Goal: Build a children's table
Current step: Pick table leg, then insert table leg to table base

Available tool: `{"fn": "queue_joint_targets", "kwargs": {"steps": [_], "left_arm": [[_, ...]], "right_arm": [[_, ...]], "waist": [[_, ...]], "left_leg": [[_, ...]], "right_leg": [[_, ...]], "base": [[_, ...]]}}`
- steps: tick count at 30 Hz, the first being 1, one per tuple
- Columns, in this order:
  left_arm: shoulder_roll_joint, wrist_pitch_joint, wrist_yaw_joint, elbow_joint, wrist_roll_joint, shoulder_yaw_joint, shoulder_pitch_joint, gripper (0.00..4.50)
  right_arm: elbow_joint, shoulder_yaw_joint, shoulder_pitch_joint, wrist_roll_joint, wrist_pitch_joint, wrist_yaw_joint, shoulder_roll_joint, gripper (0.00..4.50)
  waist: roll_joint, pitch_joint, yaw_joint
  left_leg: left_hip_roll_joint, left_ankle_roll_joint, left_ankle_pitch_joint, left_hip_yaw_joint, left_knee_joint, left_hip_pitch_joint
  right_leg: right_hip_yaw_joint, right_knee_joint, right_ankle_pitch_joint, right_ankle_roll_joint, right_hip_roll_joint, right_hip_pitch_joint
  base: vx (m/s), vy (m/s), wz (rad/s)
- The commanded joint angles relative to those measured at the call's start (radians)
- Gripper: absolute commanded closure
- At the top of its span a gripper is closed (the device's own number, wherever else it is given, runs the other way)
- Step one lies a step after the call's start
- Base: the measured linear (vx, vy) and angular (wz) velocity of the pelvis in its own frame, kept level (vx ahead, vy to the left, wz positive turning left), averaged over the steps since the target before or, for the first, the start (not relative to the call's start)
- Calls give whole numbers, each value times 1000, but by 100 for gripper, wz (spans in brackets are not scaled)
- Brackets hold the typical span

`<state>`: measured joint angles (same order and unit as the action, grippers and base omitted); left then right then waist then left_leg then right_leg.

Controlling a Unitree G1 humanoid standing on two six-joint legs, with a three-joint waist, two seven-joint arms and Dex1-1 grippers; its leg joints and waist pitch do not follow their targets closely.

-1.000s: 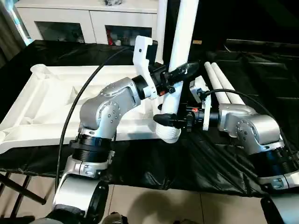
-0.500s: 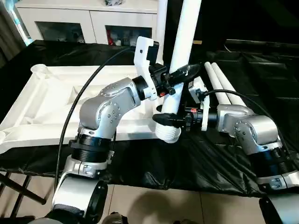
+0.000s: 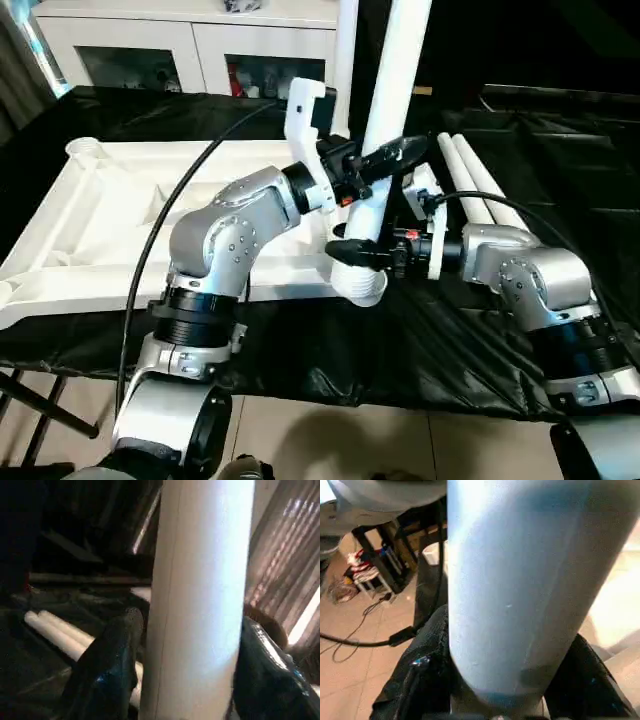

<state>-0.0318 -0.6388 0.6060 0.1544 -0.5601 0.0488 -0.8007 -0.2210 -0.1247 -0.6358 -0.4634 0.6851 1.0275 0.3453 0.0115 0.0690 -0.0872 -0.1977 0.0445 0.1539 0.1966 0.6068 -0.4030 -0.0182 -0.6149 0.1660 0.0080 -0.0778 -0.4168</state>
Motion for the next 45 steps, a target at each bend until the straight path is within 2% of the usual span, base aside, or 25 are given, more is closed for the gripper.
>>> {"fn": "queue_joint_targets", "kwargs": {"steps": [1, 4, 5, 6, 7, 8, 10, 12, 13, 14, 15, 18, 19, 20, 22, 23, 25, 27, 28, 32, 33, 34, 37, 39, 45], "left_arm": [[13, 74, -17, 12, -4, 27, -34, 150], [47, 162, -102, 38, 6, 82, -57, 151], [40, 215, -122, 89, 4, 126, -84, 151], [21, 226, -72, 109, -13, 137, -88, 151], [21, 226, -72, 109, -13, 137, -88, 151], [-45, 276, 28, 152, 24, 109, -79, 151], [-97, 328, 97, 180, 86, 63, -62, 151], [-178, 367, 191, 232, 177, -32, -37, 151], [-191, 373, 212, 240, 189, -47, -31, 151], [-253, 418, 311, 287, 253, -129, -4, 151], [-280, 457, 358, 317, 288, -170, 8, 151], [-329, 502, 474, 381, 339, -252, 35, 151], [-329, 502, 474, 381, 339, -252, 35, 151], [-344, 521, 555, 423, 347, -277, 44, 151], [-353, 550, 584, 456, 371, -298, 46, 151], [-360, 573, 614, 496, 395, -317, 47, 151], [-365, 592, 632, 527, 416, -331, 46, 151], [-372, 636, 659, 593, 448, -356, 37, 151], [-371, 649, 656, 617, 460, -362, 31, 180], [-366, 693, 644, 693, 488, -372, 9, 208], [-364, 702, 646, 710, 494, -375, 4, 208], [-363, 711, 648, 728, 500, -377, -1, 232], [-357, 745, 665, 805, 529, -382, -26, 241], [-357, 744, 682, 823, 535, -385, -32, 274], [-362, 760, 689, 863, 556, -388, -44, 314]], "right_arm": [[0, 24, -2, -7, -23, -16, -8, 259], [-4, 39, 5, -4, -40, -48, -25, 259], [-38, 70, 4, 19, -89, -128, -58, 259], [-63, 86, -2, 30, -114, -172, -73, 259], [-63, 86, -2, 30, -114, -172, -73, 259], [-111, 119, -12, 52, -159, -257, -94, 259], [-132, 136, -15, 62, -178, -299, -101, 259], [-141, 150, -6, 76, -199, -335, -105, 259], [-140, 151, -3, 76, -200, -336, -105, 259], [-132, 155, 13, 86, -204, -349, -102, 259], [-127, 153, 22, 92, -205, -355, -99, 259], [-110, 148, 47, 105, -215, -368, -96, 259], [-110, 148, 47, 105, -215, -368, -96, 259], [-105, 153, 57, 103, -218, -378, -101, 259], [-101, 151, 64, 105, -220, -384, -102, 259], [-93, 147, 73, 109, -219, -387, -101, 259], [-85, 144, 82, 113, -216, -389, -100, 259], [-61, 138, 100, 114, -209, -388, -100, 259], [-53, 136, 105, 111, -204, -381, -99, 259], [-41, 131, 114, 110, -194, -384, -98, 259], [-41, 130, 114, 114, -195, -388, -98, 259], [-42, 129, 115, 118, -196, -392, -99, 259], [-37, 119, 124, 136, -208, -400, -99, 259], [-32, 115, 128, 140, -215, -397, -97, 259], [-24, 113, 137, 141, -215, -399, -96, 259]], "waist": [[-11, -91, 2], [-13, -92, 2], [-12, -91, 3], [-11, -90, 4], [-13, -90, 5], [-14, -92, 7], [-8, -92, 10], [-1, -93, 14], [-2, -93, 16], [4, -94, 16], [7, -96, 15], [10, -97, 8], [9, -96, 7], [12, -96, 7], [9, -93, 6], [12, -88, 8], [11, -89, 10], [15, -91, 9], [16, -92, 10], [15, -94, 9], [17, -93, 9], [17, -93, 10], [20, -92, 9], [20, -93, 8], [20, -92, 8]], "left_leg": [[-16, -24, 167, -10, -56, 28], [-17, -24, 166, -12, -56, 28], [-16, -28, 161, -11, -56, 26], [-12, -24, 169, -9, -55, 27], [-10, -20, 172, -10, -56, 27], [-11, -11, 170, -11, -57, 27], [-10, -2, 172, -13, -60, 29], [-12, 6, 169, -13, -62, 33], [-12, 6, 165, -12, -63, 33], [-12, 7, 154, -12, -63, 33], [-14, 2, 154, -11, -63, 35], [-14, 7, 150, -8, -63, 36], [-15, 7, 153, -8, -64, 35], [-15, 16, 173, -7, -64, 37], [-16, 26, 201, -8, -68, 37], [-15, 34, 236, -7, -70, 39], [-15, 39, 246, -8, -71, 39], [-15, 42, 249, -10, -71, 40], [-16, 43, 250, -10, -71, 40], [-18, 37, 242, -10, -70, 40], [-17, 35, 241, -11, -70, 40], [-15, 33, 246, -9, -69, 40], [-16, 40, 254, -10, -70, 42], [-18, 40, 255, -11, -71, 41], [-19, 36, 263, -11, -71, 41]], "right_leg": [[15, 66, 160, -222, -37, 55], [15, 66, 147, -221, -38, 57], [15, 65, 138, -221, -38, 57], [15, 69, 163, -216, -38, 51], [14, 71, 184, -208, -39, 52], [12, 68, 193, -204, -38, 56], [13, 72, 224, -183, -37, 50], [14, 68, 202, -168, -35, 48], [15, 65, 187, -170, -32, 48], [15, 62, 149, -182, -34, 50], [14, 60, 134, -187, -33, 48], [16, 56, 84, -213, -36, 50], [16, 56, 82, -215, -36, 50], [16, 54, 88, -224, -37, 49], [16, 57, 128, -227, -39, 50], [18, 65, 174, -216, -38, 47], [19, 66, 191, -208, -40, 48], [19, 66, 195, -206, -41, 47], [20, 65, 188, -207, -41, 47], [19, 60, 139, -229, -42, 48], [19, 60, 138, -233, -42, 48], [19, 63, 143, -233, -40, 46], [19, 62, 149, -235, -42, 47], [19, 60, 134, -241, -43, 49], [19, 62, 143, -251, -44, 48]], "base": [[0, 0, 0], [0, 0, 0], [0, 0, 0], [0, 0, 0], [0, 0, 0], [0, 0, 0], [0, 0, 0], [0, 0, 0], [0, 0, 0], [0, 0, 0], [0, 0, 0], [0, 0, 0], [0, 0, 0], [0, 0, 0], [0, 0, 0], [0, 0, 0], [0, 0, 0], [0, 0, 0], [0, 0, 0], [0, 0, 0], [0, 0, 0], [0, 0, 0], [0, 0, 0], [0, 0, 0], [0, 0, 0]]}}
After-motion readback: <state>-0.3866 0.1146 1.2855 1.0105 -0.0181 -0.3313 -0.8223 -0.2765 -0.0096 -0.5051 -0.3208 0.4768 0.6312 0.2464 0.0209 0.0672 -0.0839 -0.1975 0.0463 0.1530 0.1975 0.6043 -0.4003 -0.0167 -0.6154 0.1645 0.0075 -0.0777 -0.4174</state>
